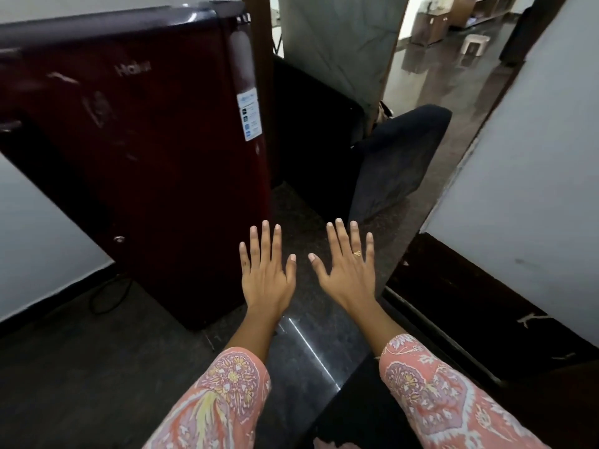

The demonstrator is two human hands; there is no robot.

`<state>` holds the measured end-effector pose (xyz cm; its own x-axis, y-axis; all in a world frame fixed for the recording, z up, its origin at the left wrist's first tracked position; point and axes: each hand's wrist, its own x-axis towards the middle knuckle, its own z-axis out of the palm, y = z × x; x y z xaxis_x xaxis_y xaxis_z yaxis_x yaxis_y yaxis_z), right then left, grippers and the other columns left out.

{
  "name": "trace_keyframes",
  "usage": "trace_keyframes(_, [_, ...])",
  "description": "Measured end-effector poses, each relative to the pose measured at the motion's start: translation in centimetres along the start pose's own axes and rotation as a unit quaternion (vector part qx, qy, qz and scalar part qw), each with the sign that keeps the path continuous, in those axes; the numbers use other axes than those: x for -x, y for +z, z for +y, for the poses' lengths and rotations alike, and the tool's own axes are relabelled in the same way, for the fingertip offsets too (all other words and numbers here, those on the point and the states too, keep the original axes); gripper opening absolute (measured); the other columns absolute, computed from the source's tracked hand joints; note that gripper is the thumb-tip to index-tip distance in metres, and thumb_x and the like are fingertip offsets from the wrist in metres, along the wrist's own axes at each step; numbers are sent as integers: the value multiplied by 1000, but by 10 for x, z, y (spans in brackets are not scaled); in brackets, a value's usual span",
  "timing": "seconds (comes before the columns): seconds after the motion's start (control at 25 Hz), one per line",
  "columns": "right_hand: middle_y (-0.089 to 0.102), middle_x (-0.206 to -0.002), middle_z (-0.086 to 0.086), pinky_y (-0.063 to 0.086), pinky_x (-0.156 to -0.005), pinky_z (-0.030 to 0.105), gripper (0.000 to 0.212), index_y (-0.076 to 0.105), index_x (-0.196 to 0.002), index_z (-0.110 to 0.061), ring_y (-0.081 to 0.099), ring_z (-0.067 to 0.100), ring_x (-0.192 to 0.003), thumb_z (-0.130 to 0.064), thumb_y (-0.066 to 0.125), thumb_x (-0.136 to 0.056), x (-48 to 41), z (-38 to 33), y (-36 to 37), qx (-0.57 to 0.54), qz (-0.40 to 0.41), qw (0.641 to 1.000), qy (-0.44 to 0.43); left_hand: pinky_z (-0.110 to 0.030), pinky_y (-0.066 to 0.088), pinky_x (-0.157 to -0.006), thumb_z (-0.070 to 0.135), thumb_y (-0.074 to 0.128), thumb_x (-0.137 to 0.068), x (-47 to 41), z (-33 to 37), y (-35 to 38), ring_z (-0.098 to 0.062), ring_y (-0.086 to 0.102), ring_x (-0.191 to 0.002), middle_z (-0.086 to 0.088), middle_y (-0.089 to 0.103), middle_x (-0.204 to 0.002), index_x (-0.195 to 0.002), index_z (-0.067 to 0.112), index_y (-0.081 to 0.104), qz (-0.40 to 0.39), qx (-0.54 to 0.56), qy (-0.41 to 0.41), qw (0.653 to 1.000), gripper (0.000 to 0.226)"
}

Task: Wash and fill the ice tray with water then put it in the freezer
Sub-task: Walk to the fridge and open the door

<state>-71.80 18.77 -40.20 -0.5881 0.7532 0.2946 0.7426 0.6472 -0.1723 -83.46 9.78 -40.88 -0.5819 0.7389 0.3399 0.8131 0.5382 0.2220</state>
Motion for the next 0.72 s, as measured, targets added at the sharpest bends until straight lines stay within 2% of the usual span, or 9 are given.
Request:
trace_keyframes(0.16, [10, -158, 1, -17, -113, 41, 77, 13, -149, -16, -7, 19, -144, -62, 10, -87, -19, -42, 9, -15, -1, 1000, -24, -33, -20, -112, 47, 18, -91, -15, -45, -12, -23, -2, -144, -6, 4, -156, -147, 16, 9, 22, -12, -24, 999, 65])
trace_keyframes(0.32, [17, -157, 3, -14, -113, 41, 75, 18, -148, -15, -1, 20, -144, -61, 14, -89, -37, -86, 18, -18, 5, 999, -45, -34, -17, -113, 46, 21, -92, -29, -88, -23, -26, 3, -143, -10, 14, -157, -147, 14, 14, 37, -30, -46, 998, 65])
trace_keyframes(0.44, [18, -156, 3, -15, -113, 41, 74, 19, -147, -14, 1, 22, -144, -60, 16, -89, -52, -121, 24, -20, 5, 998, -67, -34, -18, -112, 47, 16, -91, -39, -121, -34, -24, -3, -144, -7, 5, -157, -147, 16, 8, 46, -34, -63, 996, 65])
trace_keyframes(0.56, [13, -157, 2, -18, -112, 40, 76, 15, -148, -15, -4, 20, -143, -61, 13, -88, -67, -156, 29, -29, 6, 996, -89, -34, -21, -111, 49, 11, -89, -48, -154, -44, -21, -9, -144, -3, -4, -156, -147, 18, 3, 54, -36, -82, 995, 66])
trace_keyframes(0.72, [8, -158, 1, -20, -111, 38, 77, 10, -149, -17, -11, 18, -143, -62, 9, -87, -82, -201, 34, -47, 3, 993, -112, -34, -21, -112, 48, 11, -90, -56, -197, -56, -22, -8, -144, -5, 1, -157, -148, 17, 3, 69, -51, -101, 991, 66])
